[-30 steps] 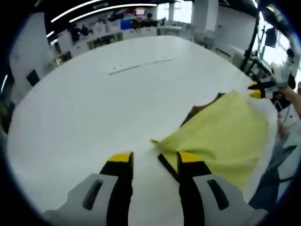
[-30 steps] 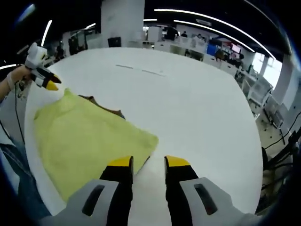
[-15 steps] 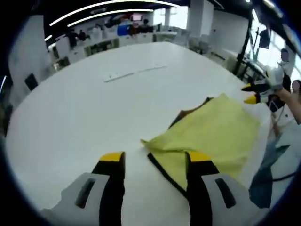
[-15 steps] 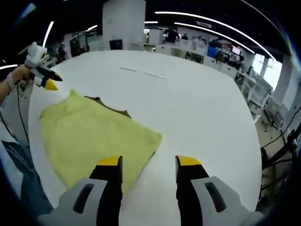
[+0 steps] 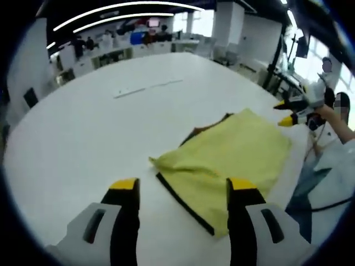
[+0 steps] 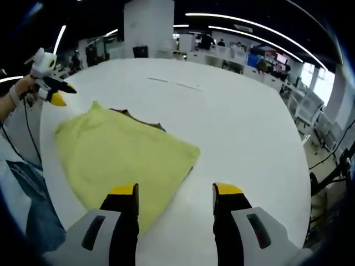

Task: Fold the garment on the visible template until the final outline fits inside the template.

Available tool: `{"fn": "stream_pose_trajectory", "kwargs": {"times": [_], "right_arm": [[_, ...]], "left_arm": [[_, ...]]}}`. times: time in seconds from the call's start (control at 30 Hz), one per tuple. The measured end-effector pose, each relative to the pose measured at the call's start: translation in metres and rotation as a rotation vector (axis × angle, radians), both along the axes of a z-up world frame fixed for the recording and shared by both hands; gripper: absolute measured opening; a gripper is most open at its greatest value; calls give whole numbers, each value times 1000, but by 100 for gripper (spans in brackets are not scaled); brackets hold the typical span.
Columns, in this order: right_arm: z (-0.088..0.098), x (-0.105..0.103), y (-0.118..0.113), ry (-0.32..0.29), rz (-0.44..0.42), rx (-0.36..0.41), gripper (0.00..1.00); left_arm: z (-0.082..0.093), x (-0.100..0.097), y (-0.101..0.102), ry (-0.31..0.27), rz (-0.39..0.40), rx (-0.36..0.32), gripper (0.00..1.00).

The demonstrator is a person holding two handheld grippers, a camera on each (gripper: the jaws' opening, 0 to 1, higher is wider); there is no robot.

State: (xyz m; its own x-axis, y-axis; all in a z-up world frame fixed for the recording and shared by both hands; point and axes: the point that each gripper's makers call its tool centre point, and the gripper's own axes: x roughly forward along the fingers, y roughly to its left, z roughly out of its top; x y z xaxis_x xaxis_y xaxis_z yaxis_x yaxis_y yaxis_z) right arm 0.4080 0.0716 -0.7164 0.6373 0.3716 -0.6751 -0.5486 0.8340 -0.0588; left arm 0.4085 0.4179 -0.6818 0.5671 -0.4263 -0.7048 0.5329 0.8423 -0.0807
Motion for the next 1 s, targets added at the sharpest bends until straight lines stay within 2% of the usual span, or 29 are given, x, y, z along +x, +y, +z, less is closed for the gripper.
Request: {"fn": "stream_pose_trajectory", "kwargs": {"times": [0.23, 0.57, 0.7, 1.0], "right_arm": [[-2, -9, 3, 8, 9, 2, 54], [-8, -23, -1, 37, 13, 2, 53], [-11, -28, -5, 41, 3, 3, 50], [-16, -41, -10, 67, -8, 13, 42]], "left_arm": [[-7, -15, 1, 36, 5, 5, 59], [-11, -27, 4, 56, 16, 16, 59], [-13, -32, 6, 59, 26, 22, 60], [-22, -46, 3, 86, 40, 10, 55]]}}
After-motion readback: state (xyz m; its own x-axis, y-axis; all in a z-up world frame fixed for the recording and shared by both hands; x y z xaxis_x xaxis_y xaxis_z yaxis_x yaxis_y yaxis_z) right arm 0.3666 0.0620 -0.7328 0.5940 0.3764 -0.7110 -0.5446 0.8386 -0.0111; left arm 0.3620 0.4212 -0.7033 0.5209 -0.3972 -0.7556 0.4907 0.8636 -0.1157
